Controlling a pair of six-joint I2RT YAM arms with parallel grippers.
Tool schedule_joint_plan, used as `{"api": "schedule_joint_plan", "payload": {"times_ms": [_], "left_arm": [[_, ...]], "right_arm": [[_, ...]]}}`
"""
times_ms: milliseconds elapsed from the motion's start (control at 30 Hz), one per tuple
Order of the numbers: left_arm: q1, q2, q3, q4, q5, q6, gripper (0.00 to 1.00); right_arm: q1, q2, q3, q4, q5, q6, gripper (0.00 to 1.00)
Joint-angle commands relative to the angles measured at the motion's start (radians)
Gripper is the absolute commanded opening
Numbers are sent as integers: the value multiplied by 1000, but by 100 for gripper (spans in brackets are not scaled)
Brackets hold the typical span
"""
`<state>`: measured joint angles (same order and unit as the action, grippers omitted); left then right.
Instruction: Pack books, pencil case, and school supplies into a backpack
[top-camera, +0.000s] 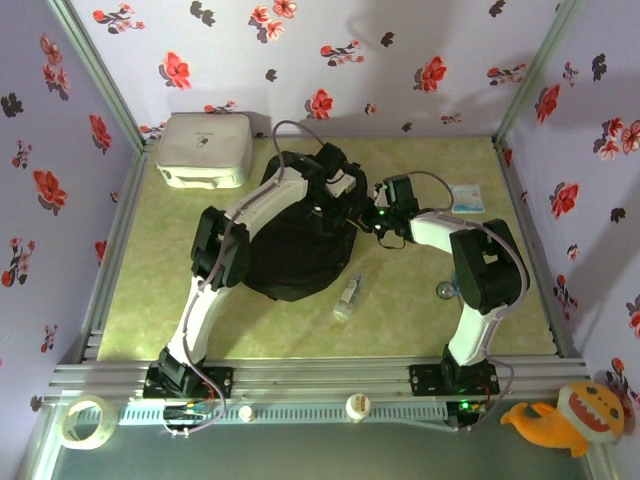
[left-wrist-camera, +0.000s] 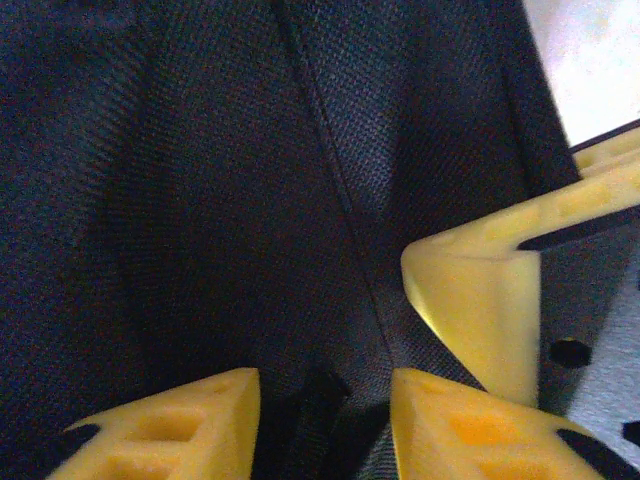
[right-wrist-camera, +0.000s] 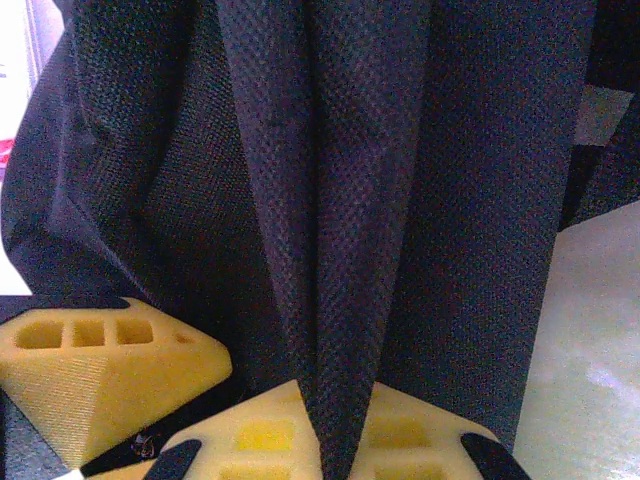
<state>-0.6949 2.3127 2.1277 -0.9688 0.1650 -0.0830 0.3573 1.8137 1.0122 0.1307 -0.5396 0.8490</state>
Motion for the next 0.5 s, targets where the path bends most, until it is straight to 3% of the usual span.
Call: {"api": "schedule_joint_plan", "payload": {"times_ms": [0, 300, 467], "left_arm": [[-8, 39, 18, -84, -23, 39, 35], [-9, 54, 29, -63, -71, 6, 21], [-9, 32, 21, -26, -71, -18, 3]], "right_arm": [[19, -32, -5, 8, -42, 4, 5], [19, -36, -10, 18, -43, 12, 5], [19, -36, -20, 16, -33, 10, 5]]}}
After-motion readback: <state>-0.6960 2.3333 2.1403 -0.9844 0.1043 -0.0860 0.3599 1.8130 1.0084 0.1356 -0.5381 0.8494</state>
